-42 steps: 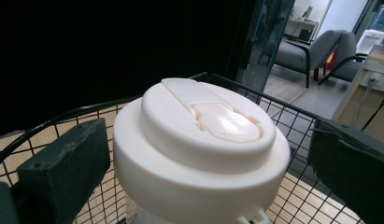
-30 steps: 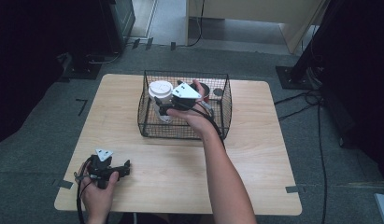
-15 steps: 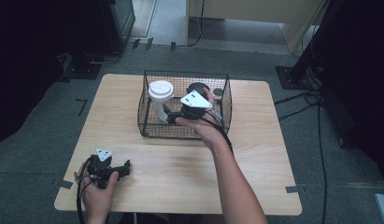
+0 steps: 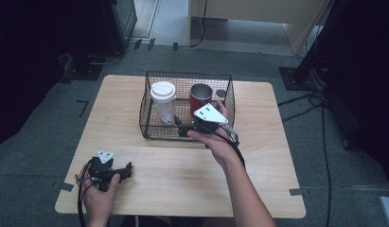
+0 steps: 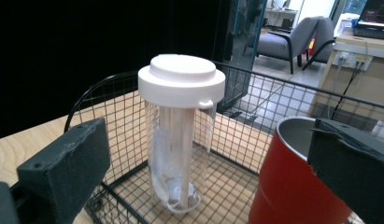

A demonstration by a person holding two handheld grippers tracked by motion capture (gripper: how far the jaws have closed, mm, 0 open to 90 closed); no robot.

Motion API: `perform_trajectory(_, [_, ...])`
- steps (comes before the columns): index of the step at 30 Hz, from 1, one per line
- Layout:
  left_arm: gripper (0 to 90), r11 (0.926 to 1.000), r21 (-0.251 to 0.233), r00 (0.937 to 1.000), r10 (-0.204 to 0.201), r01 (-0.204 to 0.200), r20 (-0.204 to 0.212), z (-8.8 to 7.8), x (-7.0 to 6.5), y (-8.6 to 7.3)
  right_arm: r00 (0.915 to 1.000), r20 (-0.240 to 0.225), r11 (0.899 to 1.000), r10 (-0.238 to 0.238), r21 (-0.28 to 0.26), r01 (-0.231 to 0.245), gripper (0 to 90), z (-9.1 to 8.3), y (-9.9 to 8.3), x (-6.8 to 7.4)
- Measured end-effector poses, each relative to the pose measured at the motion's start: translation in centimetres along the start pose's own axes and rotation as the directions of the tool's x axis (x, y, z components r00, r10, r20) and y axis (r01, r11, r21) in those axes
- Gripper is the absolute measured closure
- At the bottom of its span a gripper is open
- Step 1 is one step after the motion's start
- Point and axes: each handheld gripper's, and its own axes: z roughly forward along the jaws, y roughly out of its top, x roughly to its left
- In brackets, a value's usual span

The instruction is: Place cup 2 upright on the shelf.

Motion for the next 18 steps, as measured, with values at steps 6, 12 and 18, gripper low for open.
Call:
perform_trajectory(6, [0.1,1.0,0.0,1.0,0.0,0.0,0.0,0.0,0.0,0.0,0.9999,0.011,1.0,0.003,0.001,-0.003,0.0,-2.0,-0.9,0.1])
perform_trajectory(12, [0.1,1.0,0.0,1.0,-0.001,0.001,0.0,0.0,0.0,0.0,0.9996,0.024,1.0,0.015,-0.003,-0.015,0.0,-3.8,-1.6,-0.2])
perform_trajectory(18, [0.1,1.0,-0.001,1.0,-0.001,0.001,0.0,0.0,0.0,0.0,0.9986,0.049,1.0,0.02,-0.005,-0.02,0.0,-5.6,-2.4,-0.9])
